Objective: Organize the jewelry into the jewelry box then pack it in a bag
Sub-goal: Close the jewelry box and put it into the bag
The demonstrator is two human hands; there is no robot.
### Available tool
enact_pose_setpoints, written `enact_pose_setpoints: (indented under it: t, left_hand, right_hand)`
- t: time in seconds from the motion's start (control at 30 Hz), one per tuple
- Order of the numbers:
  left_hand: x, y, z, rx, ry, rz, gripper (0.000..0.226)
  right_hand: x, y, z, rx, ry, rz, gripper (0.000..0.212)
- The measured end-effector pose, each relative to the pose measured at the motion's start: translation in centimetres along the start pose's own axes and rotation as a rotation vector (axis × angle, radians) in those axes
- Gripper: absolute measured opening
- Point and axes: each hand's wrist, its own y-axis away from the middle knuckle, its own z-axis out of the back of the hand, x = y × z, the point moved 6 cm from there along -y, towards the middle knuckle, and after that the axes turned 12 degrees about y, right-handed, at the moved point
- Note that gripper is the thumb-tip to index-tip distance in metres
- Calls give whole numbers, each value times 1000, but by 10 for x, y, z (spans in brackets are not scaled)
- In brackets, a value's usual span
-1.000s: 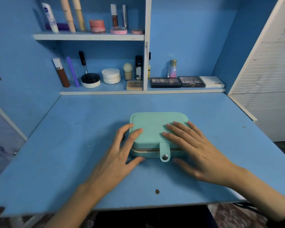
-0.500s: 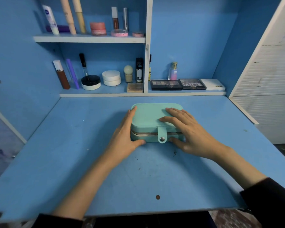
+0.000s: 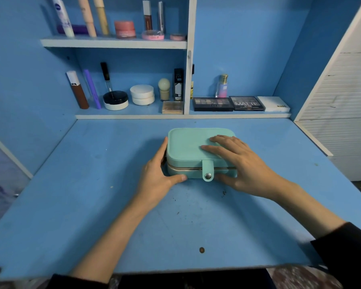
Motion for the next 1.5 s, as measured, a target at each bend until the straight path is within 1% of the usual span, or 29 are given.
enact_pose_setpoints:
  t: [0.17, 0.3, 0.37, 0.43, 0.5, 0.57, 0.6, 0.63, 0.7, 0.77, 0.83, 0.97, 1.1, 1.33, 1.5]
  left_hand:
    - [-7, 5, 3, 4, -159, -31, 101]
    - [-16, 10, 2, 4, -372, -58, 101]
    - [-15, 9, 1, 13, -395, -67, 100]
    - [-19, 8, -4, 69, -413, -162, 101]
    - [-27, 6, -14, 169, -521, -320, 97]
    - [-30, 7, -23, 240, -653, -447, 84]
    - [-30, 8, -25, 256, -685, -467, 76]
    - [-31, 8, -26, 259, -696, -469, 73]
    - [-31, 10, -25, 252, -701, -469, 76]
    - [-29, 11, -25, 246, -712, -462, 79]
    - [-29, 13, -25, 245, -705, -452, 83]
    - [-29, 13, -26, 252, -684, -431, 84]
    - [-30, 13, -26, 250, -676, -429, 86]
    - [-29, 13, -26, 237, -665, -439, 86]
    - [-29, 13, -26, 261, -678, -419, 87]
  right_hand:
    - [1, 3, -4, -24, -4, -7, 62]
    - [2, 4, -4, -48, 6, -13, 63]
    - [1, 4, -4, -51, 15, -11, 63]
    - [1, 4, -5, -47, 27, -9, 65]
    - [2, 6, -7, -42, 48, -4, 66]
    - [2, 8, -9, -25, 74, 3, 69]
    - [2, 9, -9, -7, 75, 9, 71]
    - [3, 9, -7, 19, 61, 11, 74]
    - [4, 9, -5, 78, -12, -2, 79]
    - [5, 8, -2, 89, -81, -32, 71]
    - [7, 9, -1, 38, -96, -62, 61]
    - [7, 8, -7, -78, -7, -67, 60]
    - [5, 8, -10, -149, 68, -61, 56]
    - [6, 8, -10, -175, 76, -70, 55]
    - [8, 8, -8, -170, 107, -61, 56]
